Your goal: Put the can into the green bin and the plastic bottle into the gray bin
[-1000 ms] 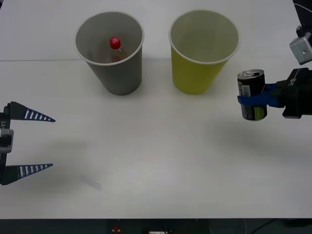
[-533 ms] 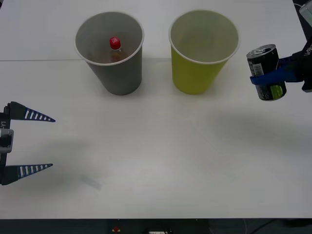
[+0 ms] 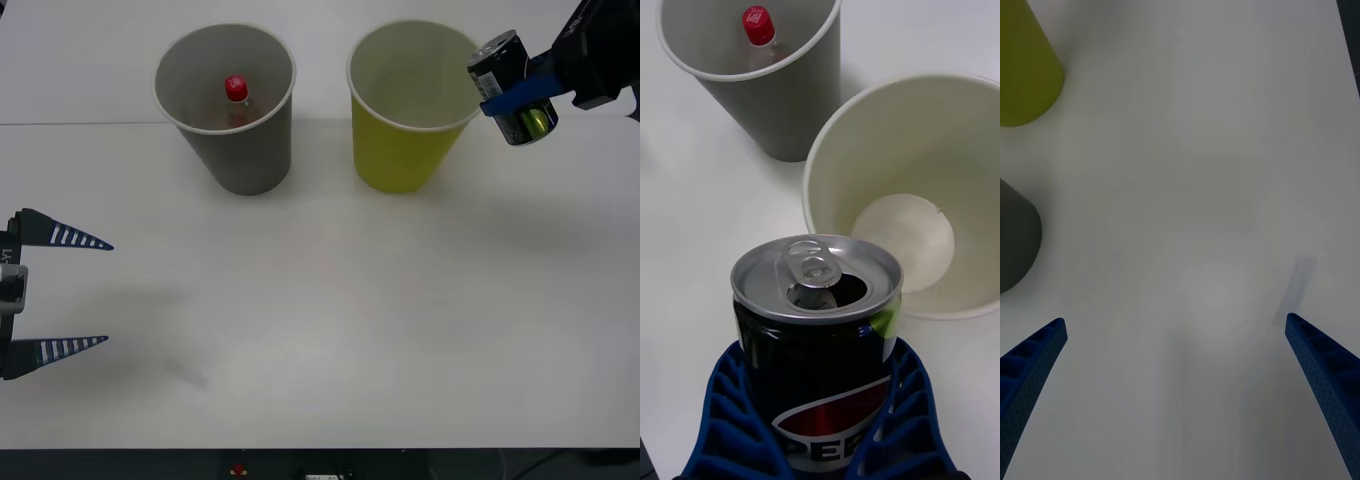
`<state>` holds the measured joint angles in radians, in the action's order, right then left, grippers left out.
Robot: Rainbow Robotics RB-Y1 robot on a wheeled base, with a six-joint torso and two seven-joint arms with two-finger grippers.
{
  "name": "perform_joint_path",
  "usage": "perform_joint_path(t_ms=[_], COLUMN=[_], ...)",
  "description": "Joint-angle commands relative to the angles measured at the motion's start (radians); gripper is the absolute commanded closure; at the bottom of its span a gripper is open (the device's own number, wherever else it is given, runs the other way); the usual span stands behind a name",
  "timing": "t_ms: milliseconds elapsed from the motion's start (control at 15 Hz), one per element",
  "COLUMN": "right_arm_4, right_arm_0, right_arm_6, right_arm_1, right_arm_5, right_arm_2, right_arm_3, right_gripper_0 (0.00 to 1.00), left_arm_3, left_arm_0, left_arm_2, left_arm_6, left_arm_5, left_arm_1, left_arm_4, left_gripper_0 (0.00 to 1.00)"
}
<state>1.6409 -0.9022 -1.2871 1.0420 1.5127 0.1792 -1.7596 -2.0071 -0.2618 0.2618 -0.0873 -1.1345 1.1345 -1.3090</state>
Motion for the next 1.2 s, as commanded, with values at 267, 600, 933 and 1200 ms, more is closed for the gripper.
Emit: perform_joint_path(t_ms=[267, 600, 933, 1200], right_arm_4=[0.154, 0.292, 0.309, 0.316], right_arm_0=[-0.244, -0.348, -0.414, -0.415], right_arm_6=[0.000, 0.000, 0.088, 0.118], right_arm_1=[-0.166, -0.289, -0.335, -0.333], right_arm_5=[0.014, -0.012, -0.042, -0.042], right_arm_2=[0.138, 0.198, 0.221, 0.229], right_arm_3=[0.258, 0.439, 0.625, 0.626], right_gripper_0=[1.00, 1.00, 1.00, 0.61], left_arm_3=[0.000, 0.000, 0.000, 0.000], left_arm_0=[0.000, 0.000, 0.000, 0.000], left_arm_2=[0.000, 0.000, 0.000, 0.000], left_arm_6=[0.000, 0.000, 0.000, 0.000], left_arm_5=[0.000, 0.000, 0.000, 0.000], left_arm_1=[0.000, 0.000, 0.000, 0.000], left_arm_4=[0.000, 0.000, 0.000, 0.000], left_gripper_0=[0.00, 0.00, 0.00, 0.00])
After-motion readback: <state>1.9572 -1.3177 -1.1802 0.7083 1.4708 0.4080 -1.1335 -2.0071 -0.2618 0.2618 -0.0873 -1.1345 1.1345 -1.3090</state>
